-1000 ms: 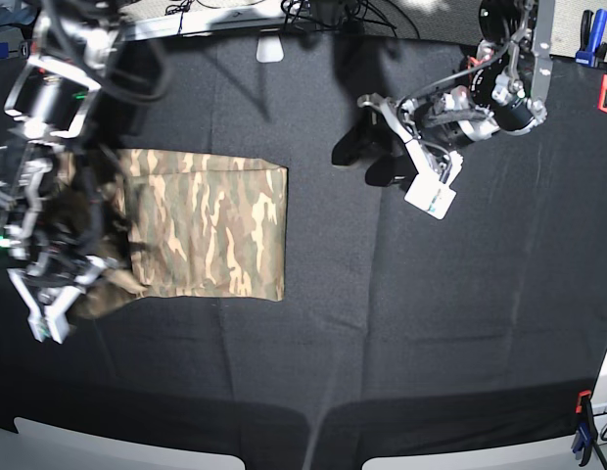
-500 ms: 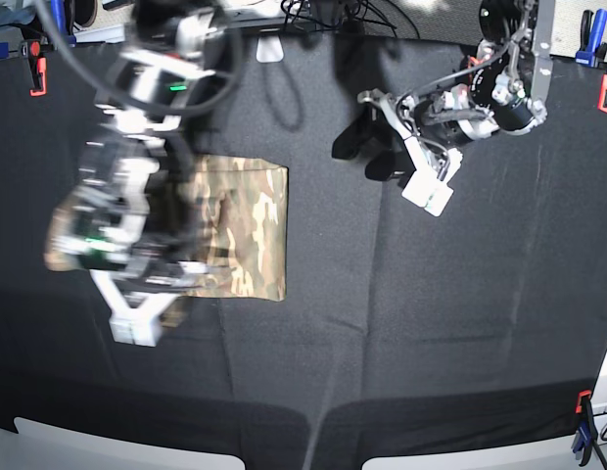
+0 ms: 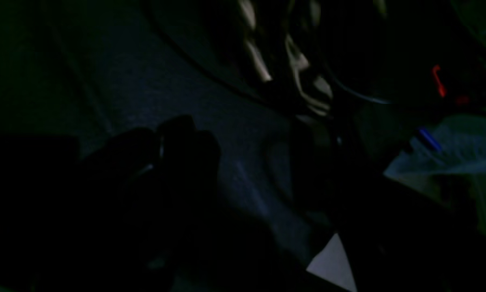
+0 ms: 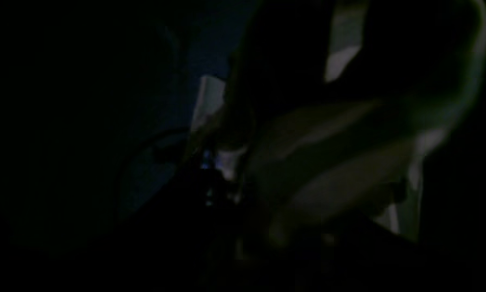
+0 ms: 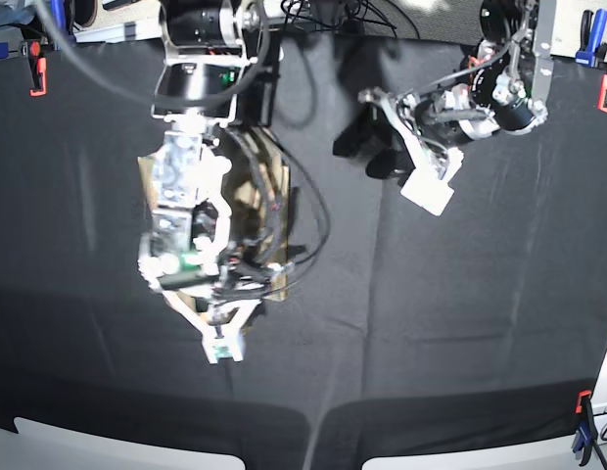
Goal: Layout the t-shirt on the table in an organized manner, then fold the t-shirt properly
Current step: 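Lift the folded bundle with both grippers and move it toward the table center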
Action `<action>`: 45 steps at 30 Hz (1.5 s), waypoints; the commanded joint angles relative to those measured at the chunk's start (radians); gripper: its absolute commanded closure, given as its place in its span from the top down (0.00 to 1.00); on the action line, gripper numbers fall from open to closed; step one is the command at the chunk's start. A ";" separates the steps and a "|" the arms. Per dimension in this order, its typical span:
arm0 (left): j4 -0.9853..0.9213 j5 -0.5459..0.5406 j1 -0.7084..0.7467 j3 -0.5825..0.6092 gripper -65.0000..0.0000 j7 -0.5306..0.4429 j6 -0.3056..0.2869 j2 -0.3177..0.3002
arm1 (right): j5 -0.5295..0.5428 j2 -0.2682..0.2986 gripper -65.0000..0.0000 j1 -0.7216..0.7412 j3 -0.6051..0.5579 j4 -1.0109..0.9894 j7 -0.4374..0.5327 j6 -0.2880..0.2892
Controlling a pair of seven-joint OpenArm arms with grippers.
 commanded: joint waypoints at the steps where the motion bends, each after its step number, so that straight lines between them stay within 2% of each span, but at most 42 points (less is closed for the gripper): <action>1: 0.018 -0.016 -0.008 0.000 0.54 -0.021 -0.011 -0.003 | 0.009 -0.005 0.30 0.027 -0.010 0.019 0.020 -0.003; 2: 0.018 -0.016 -0.008 0.000 0.54 -0.021 -0.011 -0.003 | 0.014 -0.005 0.35 0.027 -0.014 0.019 0.020 -0.003; 4: 0.018 -0.016 -0.008 0.000 0.54 -0.021 -0.011 -0.003 | 0.045 -0.005 0.40 0.027 -0.014 0.019 0.018 -0.003; 9: 0.018 -0.017 -0.008 0.000 0.54 -0.007 -0.011 -0.003 | 0.262 -0.005 0.40 0.028 -0.014 0.019 0.009 0.010; 15: 0.018 -0.017 -0.008 0.000 0.54 0.055 -0.011 -0.003 | 0.523 -0.005 0.40 0.030 -0.013 0.019 0.014 0.197; 17: 0.018 -0.020 -0.009 0.000 0.54 0.055 -0.011 -0.003 | 0.572 -0.005 0.40 0.034 -0.012 0.019 0.032 0.211; 19: 0.019 -0.039 -0.009 0.000 0.54 0.059 -0.011 -0.003 | 0.534 -0.005 0.40 0.045 -0.012 0.019 0.034 0.211; 23: 0.019 -0.063 -0.009 0.000 0.54 0.073 -0.011 -0.003 | 0.334 -0.005 0.40 0.061 -0.012 0.019 0.059 0.182; 27: 0.019 -0.070 -0.009 0.000 0.53 0.085 -0.011 -0.003 | 0.245 -0.005 0.40 0.061 -0.010 0.019 0.203 0.151; 29: 0.023 -0.150 -0.009 0.000 0.53 0.090 -0.020 -0.002 | 0.196 -0.005 0.40 0.065 0.000 0.019 0.278 0.127; 32: 0.037 -0.342 -0.008 0.002 0.53 0.131 -0.132 0.013 | 0.190 0.012 0.40 0.083 0.014 0.019 0.306 0.084; 33: 0.037 -0.353 -0.009 0.002 0.53 0.130 -0.165 0.032 | 0.190 0.033 0.40 0.092 0.022 0.018 0.307 0.078; 36: 0.029 -0.260 -0.010 0.002 0.53 0.084 -0.164 0.116 | 0.191 0.100 0.40 0.116 0.057 0.014 0.307 0.053; 39: 0.026 -0.240 -0.011 0.031 0.53 0.091 -0.153 0.190 | 0.209 0.153 0.40 0.132 0.117 0.014 0.308 0.042; 42: 0.026 -0.204 -0.011 0.118 0.53 0.079 -0.157 0.222 | 0.264 0.196 0.40 0.139 0.176 -0.024 0.329 0.042; 45: 0.025 -0.064 -0.011 0.218 0.53 -0.005 -0.152 0.235 | 0.314 0.219 0.40 0.161 0.211 -0.124 0.339 0.054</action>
